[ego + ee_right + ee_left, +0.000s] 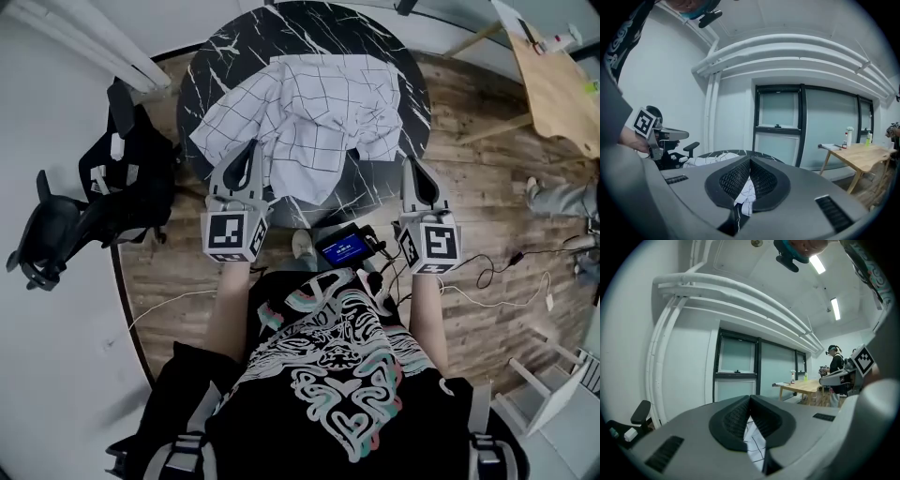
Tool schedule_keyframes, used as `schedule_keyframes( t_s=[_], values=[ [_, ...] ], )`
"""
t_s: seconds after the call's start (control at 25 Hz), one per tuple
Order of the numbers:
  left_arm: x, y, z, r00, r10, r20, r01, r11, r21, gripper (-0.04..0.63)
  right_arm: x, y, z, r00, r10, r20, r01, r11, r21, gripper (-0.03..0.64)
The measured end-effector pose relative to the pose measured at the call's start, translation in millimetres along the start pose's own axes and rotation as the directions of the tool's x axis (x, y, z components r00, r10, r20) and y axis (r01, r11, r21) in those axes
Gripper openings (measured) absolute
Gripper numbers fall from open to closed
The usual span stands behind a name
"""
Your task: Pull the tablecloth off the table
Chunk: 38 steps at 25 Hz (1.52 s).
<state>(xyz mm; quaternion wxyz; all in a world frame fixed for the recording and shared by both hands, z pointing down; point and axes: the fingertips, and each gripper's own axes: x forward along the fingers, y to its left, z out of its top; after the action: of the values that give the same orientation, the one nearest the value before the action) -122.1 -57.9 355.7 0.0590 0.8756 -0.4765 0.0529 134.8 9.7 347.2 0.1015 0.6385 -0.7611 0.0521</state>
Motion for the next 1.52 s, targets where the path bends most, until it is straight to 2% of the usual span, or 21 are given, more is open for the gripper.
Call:
schedule_keyframes(
  t_s=[0.4,0.64,0.8,1.08,1.28,1.52],
  values=[
    [12,7,-10,0.999,0.033,-0.015,-0.033,0.999,-0.022,0.018,25,-2,-13,0.996,0.074,-0.054,-0.076,0.996,-0.037,0.020],
    [17,8,-34,0.996,0.026,-0.080,-0.028,0.999,-0.020,0.040,37,-15,-27,0.992,0.073,-0.107,-0.084,0.992,-0.093,0.023],
    [25,10,-46,0.995,0.031,-0.093,-0.032,0.999,-0.011,0.043,50,-21,-34,0.987,0.100,-0.130,-0.113,0.988,-0.102,0.032],
    [35,-3,-78,0.979,-0.008,-0.201,0.014,0.999,0.029,0.148,63,-29,-56,0.975,0.143,-0.172,-0.159,0.984,-0.085,0.038],
    [51,-2,-83,0.971,-0.011,-0.239,0.025,0.998,0.052,0.192,79,-37,-68,0.963,0.178,-0.202,-0.196,0.978,-0.071,0.044],
    [60,0,-98,0.954,-0.009,-0.300,0.037,0.996,0.087,0.277,95,-36,-82,0.944,0.225,-0.241,-0.244,0.968,-0.054,0.063]
  ],
)
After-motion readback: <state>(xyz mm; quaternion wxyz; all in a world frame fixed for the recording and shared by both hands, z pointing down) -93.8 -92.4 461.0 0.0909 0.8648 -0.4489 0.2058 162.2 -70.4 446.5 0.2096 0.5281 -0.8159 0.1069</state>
